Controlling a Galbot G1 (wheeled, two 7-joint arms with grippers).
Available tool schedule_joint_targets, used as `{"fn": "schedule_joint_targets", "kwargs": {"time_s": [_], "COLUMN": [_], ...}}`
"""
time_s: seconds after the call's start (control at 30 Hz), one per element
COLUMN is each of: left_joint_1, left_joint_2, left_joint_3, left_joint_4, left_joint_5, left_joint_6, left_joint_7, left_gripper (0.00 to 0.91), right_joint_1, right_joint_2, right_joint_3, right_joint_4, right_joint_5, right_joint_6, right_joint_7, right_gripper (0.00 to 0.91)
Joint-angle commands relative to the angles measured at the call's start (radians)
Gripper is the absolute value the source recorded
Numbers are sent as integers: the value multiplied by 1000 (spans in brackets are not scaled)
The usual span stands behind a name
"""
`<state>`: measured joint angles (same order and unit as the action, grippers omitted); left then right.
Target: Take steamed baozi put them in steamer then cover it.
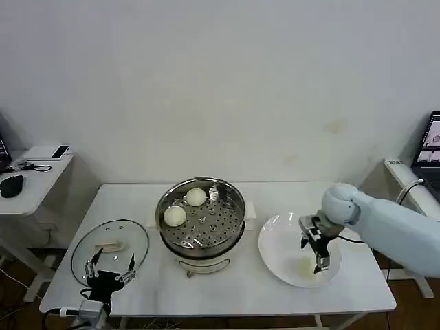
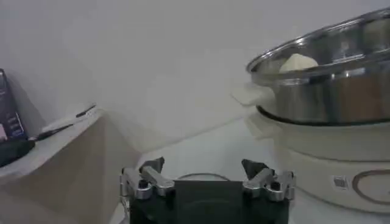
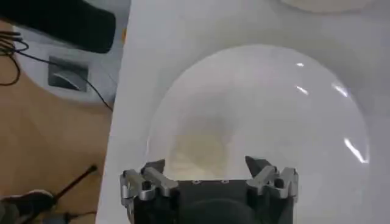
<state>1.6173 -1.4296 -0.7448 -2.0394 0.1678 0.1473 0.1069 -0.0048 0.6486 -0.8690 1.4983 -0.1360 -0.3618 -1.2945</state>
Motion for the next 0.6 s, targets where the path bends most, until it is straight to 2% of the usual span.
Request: {"fn": "schedule_joint_targets", "kwargs": {"time_s": [0.03,0.6], "left_joint_1": [2,5], "left_joint_2": [2,-6], "left_joint_3": [-3,0], "left_joint_4": [3,7], "left_joint_5": [0,-1], "left_joint_6": [-1,-2], "left_joint_7": [0,-3], "left_gripper": [907,907], "right_joint_1": [-53,-66], "right_joint_2": [19,40], "right_joint_3": [15,32], "right_joint_4": [-22,-66], "right_joint_5": [-40,-58], "right_joint_6": [7,13], "right_joint_7": [0,13], "right_gripper": [907,907]}}
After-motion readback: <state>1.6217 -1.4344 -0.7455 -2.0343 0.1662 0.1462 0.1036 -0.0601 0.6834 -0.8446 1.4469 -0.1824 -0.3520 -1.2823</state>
